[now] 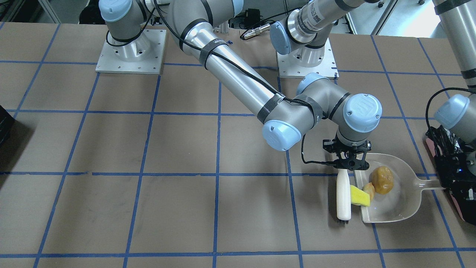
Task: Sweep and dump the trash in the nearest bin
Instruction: 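Sweep the remaining trash into the dustpan held by left gripper, then lift the dustpan toward the black bin with left gripper while right gripper withdraws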
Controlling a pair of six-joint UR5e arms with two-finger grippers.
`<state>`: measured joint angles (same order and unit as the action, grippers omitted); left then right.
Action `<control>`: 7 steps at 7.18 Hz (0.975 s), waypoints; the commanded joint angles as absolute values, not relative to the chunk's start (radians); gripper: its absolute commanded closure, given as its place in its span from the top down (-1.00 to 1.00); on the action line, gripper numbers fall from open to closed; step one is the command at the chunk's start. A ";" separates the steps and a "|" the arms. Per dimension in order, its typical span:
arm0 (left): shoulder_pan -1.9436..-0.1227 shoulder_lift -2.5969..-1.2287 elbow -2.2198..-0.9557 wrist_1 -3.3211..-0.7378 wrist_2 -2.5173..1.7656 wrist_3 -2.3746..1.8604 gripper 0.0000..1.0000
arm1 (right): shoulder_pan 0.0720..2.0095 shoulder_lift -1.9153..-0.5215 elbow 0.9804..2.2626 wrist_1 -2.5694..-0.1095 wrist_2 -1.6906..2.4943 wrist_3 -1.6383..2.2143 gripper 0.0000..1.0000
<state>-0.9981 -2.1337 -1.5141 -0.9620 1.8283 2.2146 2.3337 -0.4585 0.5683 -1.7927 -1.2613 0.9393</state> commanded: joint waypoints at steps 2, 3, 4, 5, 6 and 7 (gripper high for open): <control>-0.997 -2.134 -1.514 -0.962 1.829 2.215 -1.00 | 2.356 -0.448 0.561 -1.882 -1.192 1.011 -1.00; -0.999 -2.134 -1.514 -0.962 1.829 2.215 -1.00 | 2.359 -0.448 0.561 -1.914 -1.131 1.040 -1.00; -0.997 -2.134 -1.514 -0.962 1.829 2.215 -1.00 | 2.362 -0.448 0.561 -1.968 -1.096 1.054 -1.00; -0.999 -2.134 -1.514 -0.960 1.829 2.215 -1.00 | 2.368 -0.448 0.561 -2.014 -1.045 1.061 -1.00; -0.997 -2.134 -1.514 -0.962 1.829 2.215 -1.00 | 2.372 -0.448 0.561 -2.046 -1.017 1.071 -1.00; -0.997 -2.134 -1.514 -0.960 1.829 2.215 -1.00 | 2.384 -0.454 0.558 -2.084 -0.987 1.075 -1.00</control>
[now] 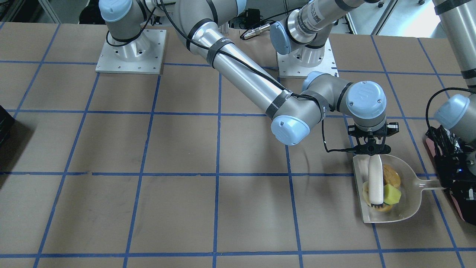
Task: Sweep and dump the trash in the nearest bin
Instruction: 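Lift the dustpan toward the black bin with left gripper while right gripper withdraws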
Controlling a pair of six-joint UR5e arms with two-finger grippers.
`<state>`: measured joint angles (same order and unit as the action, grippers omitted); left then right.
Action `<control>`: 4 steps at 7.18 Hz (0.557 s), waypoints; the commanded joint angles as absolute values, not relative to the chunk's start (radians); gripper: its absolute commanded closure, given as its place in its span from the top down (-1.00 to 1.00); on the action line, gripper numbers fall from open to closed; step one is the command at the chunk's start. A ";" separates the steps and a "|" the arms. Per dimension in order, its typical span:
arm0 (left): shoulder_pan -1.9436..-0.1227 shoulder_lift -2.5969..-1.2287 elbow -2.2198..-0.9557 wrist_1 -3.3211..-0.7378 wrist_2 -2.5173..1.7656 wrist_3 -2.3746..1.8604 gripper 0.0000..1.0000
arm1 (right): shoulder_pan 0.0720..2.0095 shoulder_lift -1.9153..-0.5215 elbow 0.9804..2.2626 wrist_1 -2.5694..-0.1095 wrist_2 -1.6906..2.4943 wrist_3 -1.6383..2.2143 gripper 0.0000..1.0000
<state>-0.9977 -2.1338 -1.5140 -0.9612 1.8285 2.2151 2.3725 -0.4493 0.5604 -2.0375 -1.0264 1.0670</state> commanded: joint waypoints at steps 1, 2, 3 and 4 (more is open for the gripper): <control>-0.997 -2.134 -1.513 -0.960 1.827 2.215 -1.00 | 2.388 -0.459 0.552 -2.092 -0.977 1.092 -1.00; -0.999 -2.134 -1.514 -0.960 1.827 2.215 -1.00 | 2.388 -0.475 0.555 -2.091 -0.983 1.121 -1.00; -0.997 -2.134 -1.514 -0.960 1.827 2.215 -1.00 | 2.387 -0.539 0.590 -1.994 -1.002 1.097 -1.00; -0.999 -2.134 -1.514 -0.959 1.827 2.217 -1.00 | 2.372 -0.608 0.630 -1.820 -1.081 0.977 -1.00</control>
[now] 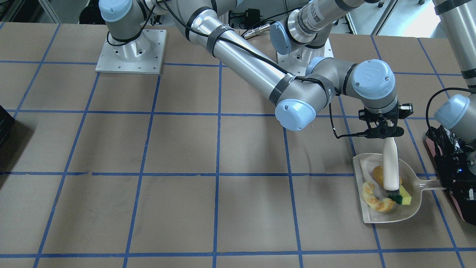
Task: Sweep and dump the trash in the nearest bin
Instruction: 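Lift the dustpan toward the black bin with left gripper while right gripper withdraws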
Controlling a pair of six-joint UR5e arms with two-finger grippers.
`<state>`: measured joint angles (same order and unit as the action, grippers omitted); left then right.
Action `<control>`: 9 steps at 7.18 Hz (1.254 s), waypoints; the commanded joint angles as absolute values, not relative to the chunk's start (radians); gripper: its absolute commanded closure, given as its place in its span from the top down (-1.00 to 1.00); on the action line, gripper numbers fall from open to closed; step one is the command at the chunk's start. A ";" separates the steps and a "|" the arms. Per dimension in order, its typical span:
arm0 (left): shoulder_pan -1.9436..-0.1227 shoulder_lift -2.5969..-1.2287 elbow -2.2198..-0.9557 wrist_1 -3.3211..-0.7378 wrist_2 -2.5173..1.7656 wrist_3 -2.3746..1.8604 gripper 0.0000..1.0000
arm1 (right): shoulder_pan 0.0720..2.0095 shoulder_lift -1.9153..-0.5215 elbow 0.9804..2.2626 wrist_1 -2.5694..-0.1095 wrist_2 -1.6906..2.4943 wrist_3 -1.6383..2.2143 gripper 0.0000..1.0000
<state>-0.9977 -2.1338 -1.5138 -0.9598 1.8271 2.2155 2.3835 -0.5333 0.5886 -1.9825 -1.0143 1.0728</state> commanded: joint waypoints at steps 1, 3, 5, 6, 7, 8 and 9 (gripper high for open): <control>-0.997 -2.132 -1.513 -0.957 1.825 2.221 -1.00 | 2.356 -0.664 0.665 -1.772 -1.109 0.956 -1.00; -0.997 -2.106 -1.512 -0.972 1.754 2.206 -1.00 | 2.306 -0.754 0.710 -1.633 -1.221 0.895 -1.00; -0.988 -2.091 -1.513 -1.018 1.676 2.191 -1.00 | 2.249 -0.830 0.718 -1.386 -1.387 0.734 -1.00; -0.979 -2.083 -1.509 -1.052 1.636 2.169 -1.00 | 2.217 -0.845 0.718 -1.338 -1.413 0.710 -1.00; -0.976 -2.071 -1.505 -1.093 1.611 2.133 -1.00 | 2.188 -0.850 0.721 -1.306 -1.404 0.707 -1.00; -0.947 -2.051 -1.499 -1.161 1.573 2.076 -1.00 | 2.159 -0.873 0.759 -1.287 -1.405 0.680 -1.00; -0.919 -2.031 -1.484 -1.195 1.560 2.062 -1.00 | 2.111 -0.931 0.867 -1.290 -1.404 0.629 -1.00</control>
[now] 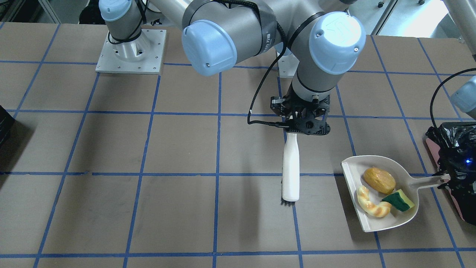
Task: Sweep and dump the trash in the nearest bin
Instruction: 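Lift the dustpan toward the black bin with left gripper while right gripper withdraws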
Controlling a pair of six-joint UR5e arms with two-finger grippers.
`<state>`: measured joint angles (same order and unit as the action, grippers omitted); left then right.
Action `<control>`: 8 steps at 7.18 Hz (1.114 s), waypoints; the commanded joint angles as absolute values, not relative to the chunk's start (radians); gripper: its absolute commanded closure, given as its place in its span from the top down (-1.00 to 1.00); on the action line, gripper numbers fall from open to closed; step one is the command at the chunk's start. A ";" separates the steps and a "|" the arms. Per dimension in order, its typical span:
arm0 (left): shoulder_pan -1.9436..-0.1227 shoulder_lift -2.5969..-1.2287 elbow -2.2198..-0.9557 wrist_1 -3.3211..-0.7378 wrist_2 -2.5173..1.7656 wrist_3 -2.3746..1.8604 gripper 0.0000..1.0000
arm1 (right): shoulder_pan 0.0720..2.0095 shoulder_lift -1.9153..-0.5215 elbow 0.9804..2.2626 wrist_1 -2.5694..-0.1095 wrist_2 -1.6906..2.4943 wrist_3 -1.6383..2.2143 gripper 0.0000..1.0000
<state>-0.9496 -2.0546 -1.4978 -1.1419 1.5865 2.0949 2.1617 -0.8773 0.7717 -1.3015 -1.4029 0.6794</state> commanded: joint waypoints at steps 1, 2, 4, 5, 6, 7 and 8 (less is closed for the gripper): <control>-0.899 -2.010 -1.438 -1.248 1.560 2.040 -1.00 | 2.050 -1.025 1.017 -1.307 -1.405 0.567 -1.00; -0.846 -1.988 -1.363 -1.343 1.560 1.989 -1.00 | 2.024 -1.137 1.202 -1.365 -1.425 0.511 -1.00; -0.719 -1.993 -1.226 -1.436 1.569 1.983 -1.00 | 2.017 -1.303 1.647 -1.751 -1.489 0.494 -1.00; -0.659 -1.999 -1.191 -1.436 1.587 1.993 -1.00 | 2.019 -1.324 1.760 -1.925 -1.493 0.497 -1.00; -0.609 -2.017 -1.148 -1.434 1.597 2.005 -1.00 | 2.028 -1.327 1.778 -1.927 -1.491 0.509 -1.00; -0.574 -2.031 -1.114 -1.428 1.624 2.040 -1.00 | 2.032 -1.324 1.801 -1.930 -1.493 0.517 -1.00; -0.530 -2.048 -1.074 -1.424 1.634 2.043 -1.00 | 2.036 -1.315 1.824 -1.930 -1.490 0.512 -1.00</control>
